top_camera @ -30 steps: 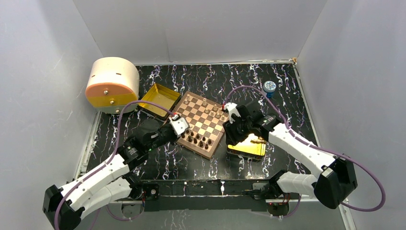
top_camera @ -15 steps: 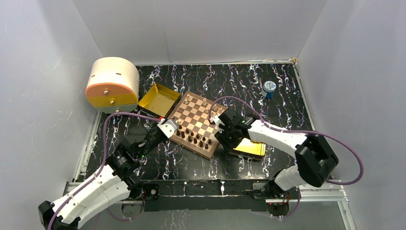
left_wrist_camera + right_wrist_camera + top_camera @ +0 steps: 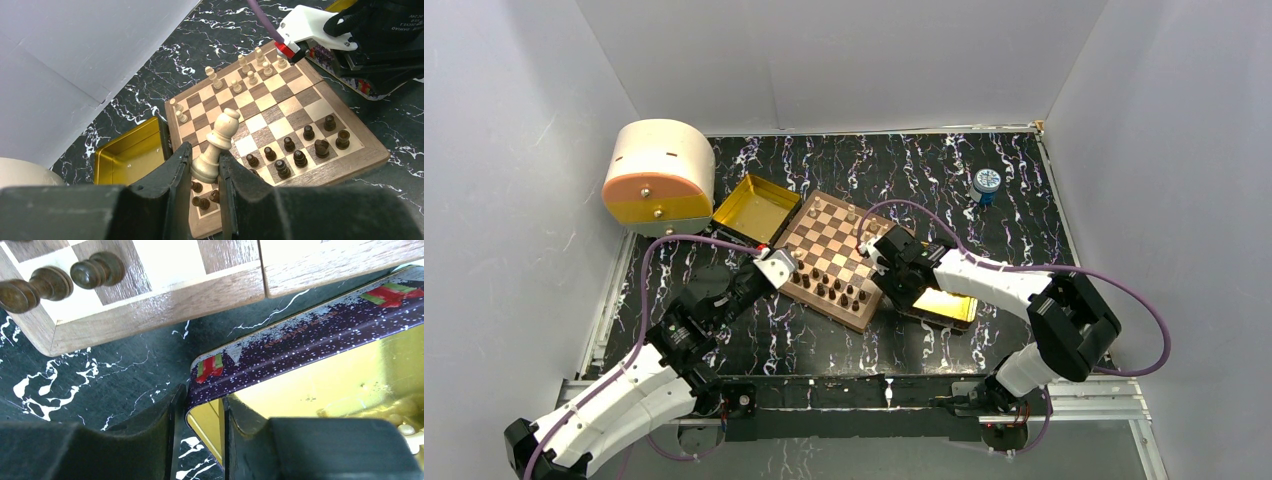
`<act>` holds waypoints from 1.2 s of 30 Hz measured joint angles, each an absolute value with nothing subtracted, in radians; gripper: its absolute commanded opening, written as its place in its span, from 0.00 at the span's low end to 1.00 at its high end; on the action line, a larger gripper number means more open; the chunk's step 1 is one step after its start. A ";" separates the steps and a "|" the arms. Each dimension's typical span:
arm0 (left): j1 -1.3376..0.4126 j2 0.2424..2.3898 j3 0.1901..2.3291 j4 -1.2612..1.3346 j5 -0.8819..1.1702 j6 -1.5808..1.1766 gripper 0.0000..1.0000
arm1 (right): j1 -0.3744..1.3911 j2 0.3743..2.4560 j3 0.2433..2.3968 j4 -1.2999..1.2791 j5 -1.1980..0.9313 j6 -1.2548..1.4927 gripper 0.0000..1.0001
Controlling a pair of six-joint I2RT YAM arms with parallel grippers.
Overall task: Set up the chess pieces on the board
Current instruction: Adjust the storage box at the center of the board.
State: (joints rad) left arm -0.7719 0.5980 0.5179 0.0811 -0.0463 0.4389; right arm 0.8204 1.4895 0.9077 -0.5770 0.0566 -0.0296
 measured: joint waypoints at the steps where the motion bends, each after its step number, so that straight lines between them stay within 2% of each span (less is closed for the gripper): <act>1: -0.772 0.599 0.518 0.081 -0.046 0.439 0.02 | 0.820 1.489 0.908 -0.569 0.057 -0.027 0.37; 27: -0.772 0.608 0.518 0.077 -0.045 0.453 0.02 | 0.820 1.514 0.909 -0.452 0.135 0.163 0.37; 36: -0.772 0.609 0.518 0.073 -0.045 0.453 0.02 | 0.820 1.514 0.911 -0.447 0.155 0.206 0.46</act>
State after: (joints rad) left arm -0.7719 0.6090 0.5179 0.0734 -0.0452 0.4526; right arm 0.8204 1.5139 0.9108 -0.4469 0.1547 0.2058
